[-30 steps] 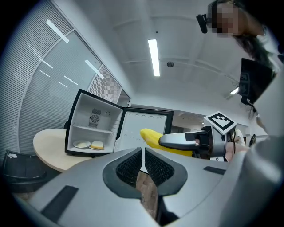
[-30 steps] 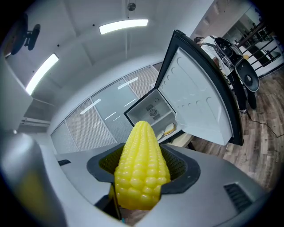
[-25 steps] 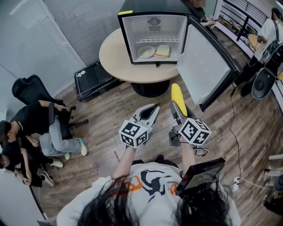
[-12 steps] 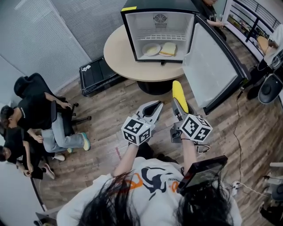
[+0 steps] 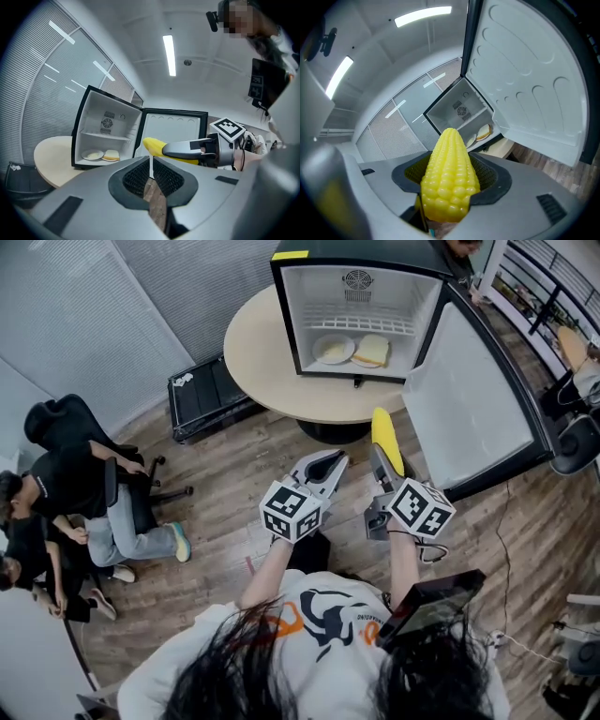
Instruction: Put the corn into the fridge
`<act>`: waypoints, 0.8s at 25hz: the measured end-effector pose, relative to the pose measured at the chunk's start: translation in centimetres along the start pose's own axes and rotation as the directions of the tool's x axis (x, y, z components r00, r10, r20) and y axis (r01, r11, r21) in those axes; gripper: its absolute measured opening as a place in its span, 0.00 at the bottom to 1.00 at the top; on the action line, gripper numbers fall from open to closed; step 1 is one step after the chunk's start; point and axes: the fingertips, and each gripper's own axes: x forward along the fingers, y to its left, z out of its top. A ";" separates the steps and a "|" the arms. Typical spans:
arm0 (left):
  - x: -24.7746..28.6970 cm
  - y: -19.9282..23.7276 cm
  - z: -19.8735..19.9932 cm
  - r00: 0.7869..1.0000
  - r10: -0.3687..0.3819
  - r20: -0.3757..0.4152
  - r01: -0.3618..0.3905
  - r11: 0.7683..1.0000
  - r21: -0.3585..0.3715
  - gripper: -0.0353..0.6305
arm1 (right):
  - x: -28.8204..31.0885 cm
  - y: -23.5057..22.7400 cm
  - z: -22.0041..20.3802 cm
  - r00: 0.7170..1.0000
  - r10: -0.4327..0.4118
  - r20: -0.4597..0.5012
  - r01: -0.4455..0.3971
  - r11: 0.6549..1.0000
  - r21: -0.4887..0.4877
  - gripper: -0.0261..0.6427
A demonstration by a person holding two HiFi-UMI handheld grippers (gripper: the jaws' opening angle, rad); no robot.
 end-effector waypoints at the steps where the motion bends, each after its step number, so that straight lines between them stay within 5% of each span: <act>1: 0.3 0.9 0.1 1.000 -0.003 -0.006 0.003 1.000 0.005 0.08 | 0.9 0.1 0.1 1.000 -0.001 -0.001 0.001 1.000 0.008 0.42; 20: 4.7 15.0 3.0 0.993 -0.117 -0.023 0.117 0.993 -0.010 0.08 | 14.3 1.3 2.7 0.991 -0.125 0.049 0.124 0.992 0.024 0.42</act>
